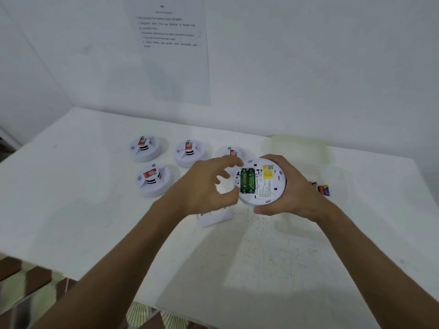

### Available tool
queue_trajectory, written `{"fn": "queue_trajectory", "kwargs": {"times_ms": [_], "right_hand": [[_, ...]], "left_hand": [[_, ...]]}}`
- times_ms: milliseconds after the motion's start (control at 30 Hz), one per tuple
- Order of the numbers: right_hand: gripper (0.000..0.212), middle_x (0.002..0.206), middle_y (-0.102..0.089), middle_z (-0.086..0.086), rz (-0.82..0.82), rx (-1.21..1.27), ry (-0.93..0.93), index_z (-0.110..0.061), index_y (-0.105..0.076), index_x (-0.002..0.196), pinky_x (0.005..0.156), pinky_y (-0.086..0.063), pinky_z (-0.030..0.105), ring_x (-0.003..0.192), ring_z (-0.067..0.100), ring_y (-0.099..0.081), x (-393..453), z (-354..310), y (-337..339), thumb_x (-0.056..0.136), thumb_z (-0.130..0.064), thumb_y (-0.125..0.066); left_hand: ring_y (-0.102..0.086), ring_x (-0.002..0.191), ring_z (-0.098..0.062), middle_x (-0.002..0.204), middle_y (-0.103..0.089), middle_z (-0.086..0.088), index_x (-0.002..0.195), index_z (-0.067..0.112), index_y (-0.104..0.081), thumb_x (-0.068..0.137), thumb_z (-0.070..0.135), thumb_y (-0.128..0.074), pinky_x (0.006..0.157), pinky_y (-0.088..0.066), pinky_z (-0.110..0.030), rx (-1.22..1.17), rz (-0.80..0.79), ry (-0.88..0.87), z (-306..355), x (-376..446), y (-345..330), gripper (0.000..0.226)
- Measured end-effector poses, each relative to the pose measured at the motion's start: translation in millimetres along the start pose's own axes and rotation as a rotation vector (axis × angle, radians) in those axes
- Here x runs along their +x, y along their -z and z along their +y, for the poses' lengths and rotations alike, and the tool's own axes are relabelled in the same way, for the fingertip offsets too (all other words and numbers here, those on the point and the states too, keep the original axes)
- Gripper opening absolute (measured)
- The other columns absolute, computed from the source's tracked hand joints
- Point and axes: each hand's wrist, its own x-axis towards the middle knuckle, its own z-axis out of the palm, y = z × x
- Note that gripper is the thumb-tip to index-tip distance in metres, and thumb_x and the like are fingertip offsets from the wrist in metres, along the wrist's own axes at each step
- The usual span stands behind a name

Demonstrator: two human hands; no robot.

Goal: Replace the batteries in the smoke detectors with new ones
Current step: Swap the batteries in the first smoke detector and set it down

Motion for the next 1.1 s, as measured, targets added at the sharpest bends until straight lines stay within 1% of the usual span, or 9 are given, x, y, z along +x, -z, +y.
{"fn": "queue_trajectory", "kwargs": {"times_ms": [133,233,433,600,733,833,967,1033,1100], "right_hand": [[0.101,0.115,-0.059,-0.02,0.021,-0.026,-0.002,-0.03,-0.043,0.13,0.088,-0.056,0.03,0.11,0.008,-0.06,-7,0,4,0.044,-0.025,-0.097],[0.106,0.117,-0.059,-0.022,0.017,-0.039,-0.015,-0.032,-0.041,0.135,0.09,-0.055,0.027,0.111,0.005,-0.06,-13,4,9,0.046,-0.021,-0.097],[0.092,0.116,-0.06,-0.021,0.076,-0.08,-0.005,-0.044,-0.046,0.124,0.085,-0.055,0.024,0.107,0.006,-0.061,-24,3,16,0.045,-0.031,-0.093],[0.095,0.116,-0.059,-0.02,0.115,-0.065,-0.02,-0.026,-0.046,0.131,0.083,-0.052,0.018,0.107,0.004,-0.061,-35,9,18,0.046,-0.034,-0.089],[0.094,0.12,-0.059,-0.011,0.146,-0.047,-0.034,-0.022,-0.047,0.13,0.083,-0.05,0.015,0.107,0.002,-0.06,-41,15,28,0.048,-0.011,-0.091],[0.094,0.121,-0.059,-0.006,0.168,-0.027,-0.053,-0.019,-0.047,0.132,0.084,-0.053,0.021,0.11,0.009,-0.061,-44,17,34,0.048,-0.011,-0.091],[0.095,0.12,-0.061,-0.006,0.222,-0.012,-0.083,-0.019,-0.048,0.133,0.085,-0.055,0.026,0.11,0.013,-0.062,-51,20,44,0.049,-0.009,-0.091],[0.094,0.116,-0.063,-0.011,0.258,0.003,-0.097,-0.021,-0.049,0.131,0.084,-0.055,0.025,0.108,0.01,-0.063,-56,19,49,0.048,-0.009,-0.091],[0.094,0.115,-0.063,-0.013,0.293,0.02,-0.103,-0.023,-0.05,0.13,0.084,-0.056,0.027,0.108,0.009,-0.063,-63,19,53,0.046,-0.013,-0.092]], "left_hand": [[-0.061,0.09,-0.006,0.112,-0.068,0.006,0.121,0.021,-0.063,0.076,0.024,-0.075,0.073,-0.051,-0.015,0.154,-0.136,-0.043,16,21,-1,0.047],[-0.062,0.09,-0.009,0.107,-0.068,0.005,0.119,0.019,-0.064,0.074,0.026,-0.077,0.07,-0.047,-0.012,0.222,-0.213,-0.052,23,32,-4,0.047],[-0.059,0.091,-0.017,0.102,-0.065,-0.001,0.114,0.016,-0.066,0.073,0.031,-0.078,0.08,-0.051,-0.035,0.339,-0.325,-0.098,29,46,-22,0.046],[-0.058,0.087,-0.02,0.094,-0.062,-0.001,0.103,0.014,-0.066,0.075,0.032,-0.072,0.076,-0.051,-0.037,0.451,-0.404,-0.187,33,55,-34,0.034],[-0.057,0.089,-0.018,0.1,-0.063,0.001,0.12,0.018,-0.059,0.082,0.034,-0.065,0.073,-0.05,-0.032,0.506,-0.374,-0.28,36,58,-41,0.042],[-0.059,0.089,-0.019,0.109,-0.065,-0.001,0.135,0.018,-0.05,0.085,0.031,-0.06,0.072,-0.052,-0.033,0.473,-0.291,-0.361,33,56,-46,0.053],[-0.054,0.059,-0.021,0.087,-0.065,-0.007,0.119,0.011,-0.065,0.084,0.025,-0.045,0.047,-0.038,-0.023,0.379,-0.209,-0.553,33,58,-59,0.043],[-0.054,0.055,-0.023,0.092,-0.066,-0.01,0.112,0.012,-0.069,0.087,0.027,-0.043,0.044,-0.039,-0.022,0.354,-0.187,-0.574,33,61,-66,0.04],[-0.061,0.064,-0.023,0.11,-0.066,-0.013,0.114,0.016,-0.069,0.09,0.031,-0.044,0.048,-0.05,-0.027,0.327,-0.176,-0.552,39,60,-72,0.038]]}}
